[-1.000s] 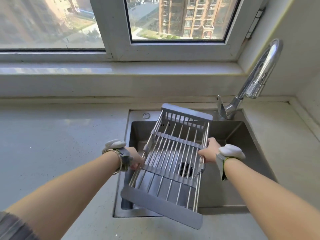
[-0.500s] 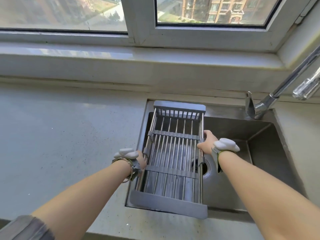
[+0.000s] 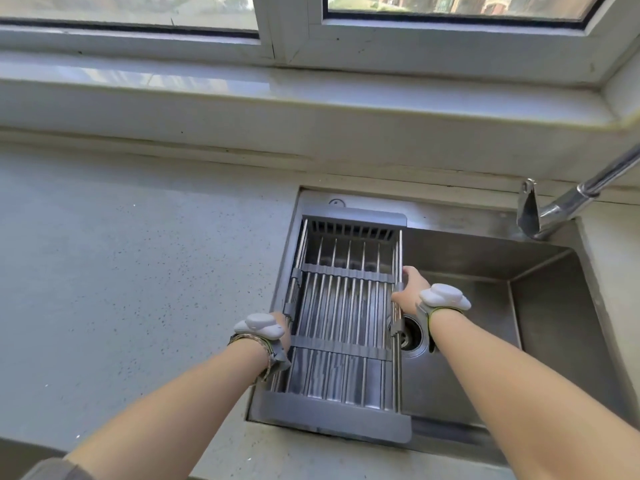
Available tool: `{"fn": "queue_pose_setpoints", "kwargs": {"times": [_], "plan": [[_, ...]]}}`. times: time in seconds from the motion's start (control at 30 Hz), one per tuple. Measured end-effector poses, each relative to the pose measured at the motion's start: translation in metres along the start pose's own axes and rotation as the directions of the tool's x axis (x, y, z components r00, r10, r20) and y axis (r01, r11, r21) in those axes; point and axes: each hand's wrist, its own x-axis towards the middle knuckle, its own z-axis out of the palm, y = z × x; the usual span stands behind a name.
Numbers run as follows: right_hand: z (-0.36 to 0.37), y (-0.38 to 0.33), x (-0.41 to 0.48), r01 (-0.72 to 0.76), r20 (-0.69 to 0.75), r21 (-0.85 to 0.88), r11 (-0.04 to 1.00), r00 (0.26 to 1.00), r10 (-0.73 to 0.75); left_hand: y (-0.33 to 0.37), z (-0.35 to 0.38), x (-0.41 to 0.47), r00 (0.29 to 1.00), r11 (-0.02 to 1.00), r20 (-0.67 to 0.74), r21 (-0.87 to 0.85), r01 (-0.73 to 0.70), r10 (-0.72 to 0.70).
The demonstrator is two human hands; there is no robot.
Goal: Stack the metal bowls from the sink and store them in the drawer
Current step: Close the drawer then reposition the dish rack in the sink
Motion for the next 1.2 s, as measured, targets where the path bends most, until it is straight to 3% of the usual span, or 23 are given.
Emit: {"fn": "queue_pose_setpoints", "kwargs": {"times": [0.07, 0.17, 0.3, 0.43, 0.6, 0.73, 0.93, 1.2], "plan": [[0.004, 0.003, 0.006, -0.011, 0.006, -0.003, 1.000, 1.000, 0.011, 0.005, 0.001, 0.002, 0.998, 0.996, -0.016, 0.066, -0.058, 0.059], [0.009, 0.007, 0.012, -0.033, 0.005, 0.003, 0.999, 0.999, 0.033, 0.017, -0.012, 0.000, 0.982, 0.959, 0.067, 0.214, -0.185, 0.174], [0.014, 0.012, 0.015, -0.032, 0.017, -0.001, 0.999, 0.999, 0.032, 0.030, -0.015, 0.003, 0.985, 0.977, 0.156, 0.185, -0.104, 0.075], [0.021, 0.017, 0.017, -0.016, 0.027, 0.044, 0.999, 1.000, 0.015, 0.031, -0.014, 0.007, 0.994, 0.983, 0.093, 0.165, -0.081, 0.066], [0.016, 0.023, 0.014, 0.020, 0.048, 0.006, 1.000, 0.999, -0.021, 0.026, -0.018, 0.003, 0.974, 0.907, -0.012, 0.369, -0.204, 0.225], [0.013, 0.030, 0.006, 0.002, 0.093, -0.064, 0.998, 0.996, 0.004, 0.022, -0.008, 0.016, 0.877, 0.798, -0.120, 0.486, -0.357, 0.465], [0.040, 0.046, 0.007, -0.130, 0.182, -0.165, 0.978, 0.970, 0.160, 0.028, -0.012, 0.018, 0.929, 0.844, -0.088, 0.456, -0.283, 0.360], [0.056, 0.035, -0.008, -0.206, 0.217, -0.171, 0.963, 0.946, 0.241, 0.032, -0.013, 0.019, 0.949, 0.781, -0.078, 0.590, -0.202, 0.304]]}}
